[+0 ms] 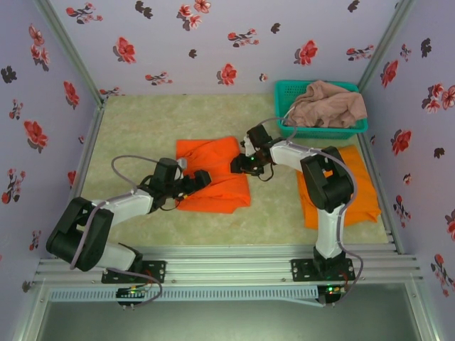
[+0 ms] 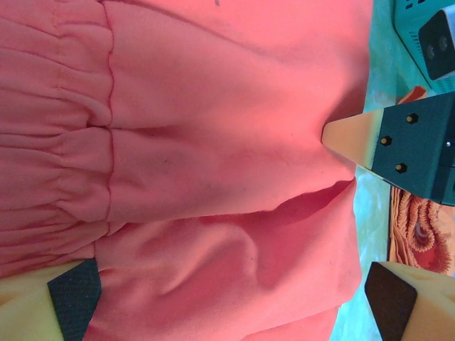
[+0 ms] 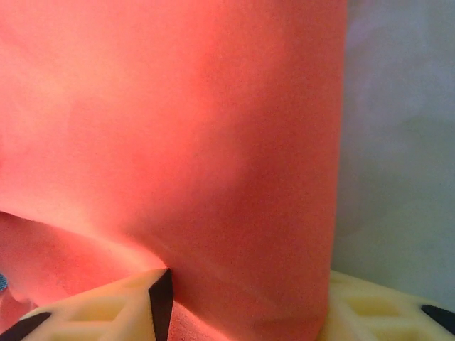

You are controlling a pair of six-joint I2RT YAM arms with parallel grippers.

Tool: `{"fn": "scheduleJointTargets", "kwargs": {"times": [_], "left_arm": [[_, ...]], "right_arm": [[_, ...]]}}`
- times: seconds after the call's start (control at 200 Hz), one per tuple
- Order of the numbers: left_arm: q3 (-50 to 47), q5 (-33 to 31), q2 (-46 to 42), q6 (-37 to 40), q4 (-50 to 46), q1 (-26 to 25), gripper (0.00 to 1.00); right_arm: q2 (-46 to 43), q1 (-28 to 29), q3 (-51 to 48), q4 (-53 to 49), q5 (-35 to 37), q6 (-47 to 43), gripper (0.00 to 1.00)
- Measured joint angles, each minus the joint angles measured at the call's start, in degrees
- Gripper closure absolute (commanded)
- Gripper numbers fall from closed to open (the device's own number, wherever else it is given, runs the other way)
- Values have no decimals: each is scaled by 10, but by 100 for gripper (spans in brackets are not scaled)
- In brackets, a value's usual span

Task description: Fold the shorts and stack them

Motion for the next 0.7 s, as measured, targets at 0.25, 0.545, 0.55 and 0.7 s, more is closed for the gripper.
{"fn": "scheduleJointTargets", "kwargs": {"times": [0.25,0.545,0.55,0.7], "left_arm": [[-7,-4,-15,0,4,0,1],[-19,-41,-150,15,-22,14,1],[-19,-41,-152,16,-22,15,1],[-19,-45,-202,38,-37,32,1]], "right_arm": [[3,1,0,10,-5,7,90],[-2,9,14,-28,32,-16,100],[-3,9,15,-30,33,-17,100],[-31,16,35,-103,89,-51,100]]}}
